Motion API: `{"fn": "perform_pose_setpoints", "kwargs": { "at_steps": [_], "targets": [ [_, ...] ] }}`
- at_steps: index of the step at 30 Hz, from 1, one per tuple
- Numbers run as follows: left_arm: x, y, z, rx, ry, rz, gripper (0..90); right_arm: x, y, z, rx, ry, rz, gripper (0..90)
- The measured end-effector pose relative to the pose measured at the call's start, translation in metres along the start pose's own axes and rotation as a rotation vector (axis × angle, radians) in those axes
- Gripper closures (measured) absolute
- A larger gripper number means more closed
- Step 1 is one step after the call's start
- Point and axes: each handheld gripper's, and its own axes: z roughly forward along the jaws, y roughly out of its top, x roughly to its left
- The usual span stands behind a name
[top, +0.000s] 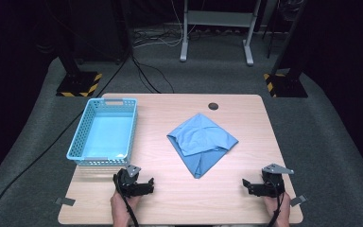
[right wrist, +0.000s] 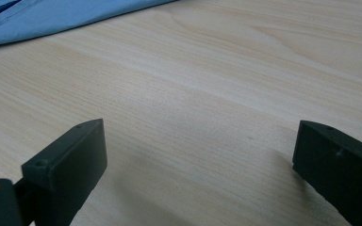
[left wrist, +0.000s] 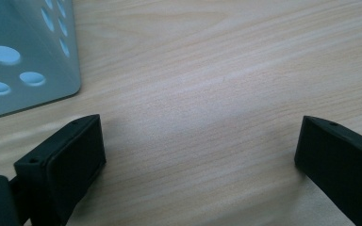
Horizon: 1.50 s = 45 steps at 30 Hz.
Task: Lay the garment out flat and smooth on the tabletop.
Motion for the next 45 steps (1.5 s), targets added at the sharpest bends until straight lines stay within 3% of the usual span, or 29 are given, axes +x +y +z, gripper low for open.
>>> {"fn": "perform_pose_setpoints", "kwargs": {
  "at_steps": [8,9,12,17,23,29,31,34,40,42,45],
  "targets": [
    [-0.008,-0.001,-0.002,-0.021,0.023,0.064,0.3,0.002,0.0,0.0,-0.002,0.001,-0.017,3.4],
    [-0.008,0.0,-0.002,-0.018,0.017,0.072,0.2,0.003,0.001,0.0,0.001,0.001,-0.027,3.3],
    [-0.011,0.002,-0.003,-0.032,-0.023,0.037,0.2,0.003,0.002,0.001,0.009,0.0,-0.037,2.9],
    [-0.031,0.01,0.002,-0.029,-0.08,0.08,0.2,0.008,0.008,0.005,0.025,-0.011,-0.036,2.2],
    [-0.051,0.031,0.01,-0.053,-0.126,0.124,0.1,0.018,0.028,0.01,-0.008,0.0,-0.067,2.4],
    [-0.068,0.063,0.02,-0.075,-0.148,0.164,0.1,0.03,0.057,0.027,-0.033,0.025,-0.062,3.0],
    [-0.073,0.072,0.027,-0.068,-0.132,0.185,0.1,0.036,0.067,0.039,-0.016,0.044,-0.051,2.0],
    [-0.079,0.085,0.037,-0.064,-0.146,0.184,0.2,0.047,0.081,0.056,0.002,0.057,-0.059,2.2],
    [-0.094,0.089,0.068,-0.003,-0.174,0.174,0.1,0.065,0.096,0.088,0.059,0.065,-0.068,1.8],
    [-0.098,0.089,0.075,0.006,-0.172,0.164,0.1,0.071,0.096,0.096,0.072,0.066,-0.072,1.7],
    [-0.104,0.088,0.08,0.023,-0.151,0.184,0.1,0.077,0.095,0.104,0.084,0.056,-0.079,1.4]
  ]
}}
